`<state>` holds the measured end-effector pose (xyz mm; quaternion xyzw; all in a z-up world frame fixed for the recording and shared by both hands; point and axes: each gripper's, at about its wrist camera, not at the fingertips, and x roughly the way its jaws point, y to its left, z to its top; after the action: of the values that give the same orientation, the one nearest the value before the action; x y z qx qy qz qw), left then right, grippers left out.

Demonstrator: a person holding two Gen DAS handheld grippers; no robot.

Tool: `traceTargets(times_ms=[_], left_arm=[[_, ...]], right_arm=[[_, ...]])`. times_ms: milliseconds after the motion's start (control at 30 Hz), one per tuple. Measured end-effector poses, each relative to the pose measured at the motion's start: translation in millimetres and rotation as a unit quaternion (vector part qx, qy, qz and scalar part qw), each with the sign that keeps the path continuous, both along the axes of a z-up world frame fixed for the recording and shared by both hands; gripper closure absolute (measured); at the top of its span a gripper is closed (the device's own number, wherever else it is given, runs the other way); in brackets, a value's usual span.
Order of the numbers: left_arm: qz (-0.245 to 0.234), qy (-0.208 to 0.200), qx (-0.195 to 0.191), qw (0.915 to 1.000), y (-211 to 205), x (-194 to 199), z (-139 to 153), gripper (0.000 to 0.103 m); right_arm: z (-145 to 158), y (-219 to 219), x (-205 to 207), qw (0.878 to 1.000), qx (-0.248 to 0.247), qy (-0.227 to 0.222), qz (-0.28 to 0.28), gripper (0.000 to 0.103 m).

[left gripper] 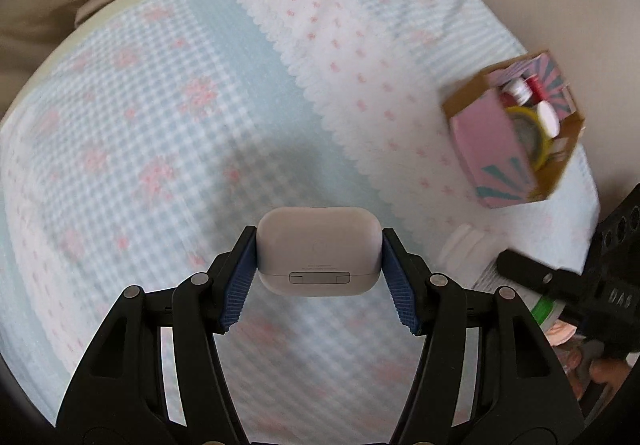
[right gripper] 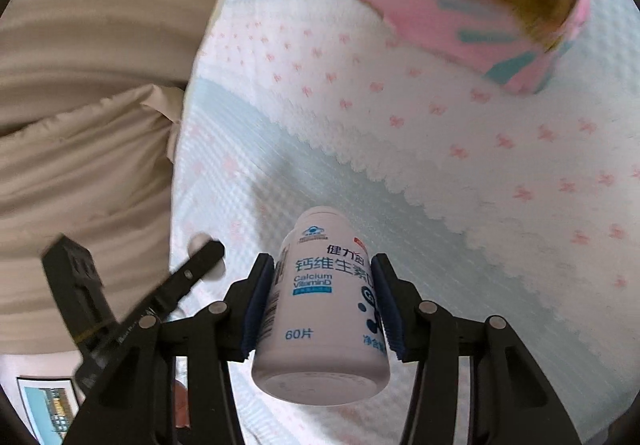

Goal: Organize rigid objects
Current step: 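Carry the earbud case and vitamin bottle over the cardboard box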

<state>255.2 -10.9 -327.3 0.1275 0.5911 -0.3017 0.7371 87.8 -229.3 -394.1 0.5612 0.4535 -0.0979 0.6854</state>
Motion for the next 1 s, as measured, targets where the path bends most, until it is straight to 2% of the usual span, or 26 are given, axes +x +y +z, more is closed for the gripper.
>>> traceTargets(times_ms=[167,300,533,733,1000], left_arm=[[0.000,-0.018,-0.023,0.9996,-24.2,-21.7,49.6,0.046],[-0.013,-0.034,-0.032,0.9988,-62.8,-40.7,81.9,0.046],[0.007,-0.034,-0.040,0.9986,-144.2,-60.4,105.0,0.046],[0.046,-0.016,-0.040,0.9980,-223.9,-58.8,86.9,0.046],[0.068,0.019,-0.020,0.9973,-313.7,-45.4,25.2,0.046]], right_arm=[[60.5,-40.8,-22.9,0.999,-0.005,-0.032,-0.014,0.057],[98.9,-83.3,-33.8,0.998,-0.016,-0.053,-0.026,0.057],[138.8,-182.1,-42.7,0.997,-0.045,-0.062,-0.022,0.057],[126.8,-276.3,-36.4,0.998,-0.038,-0.048,-0.003,0.057],[78.7,-364.8,-16.2,1.000,-0.029,-0.009,0.007,0.057]])
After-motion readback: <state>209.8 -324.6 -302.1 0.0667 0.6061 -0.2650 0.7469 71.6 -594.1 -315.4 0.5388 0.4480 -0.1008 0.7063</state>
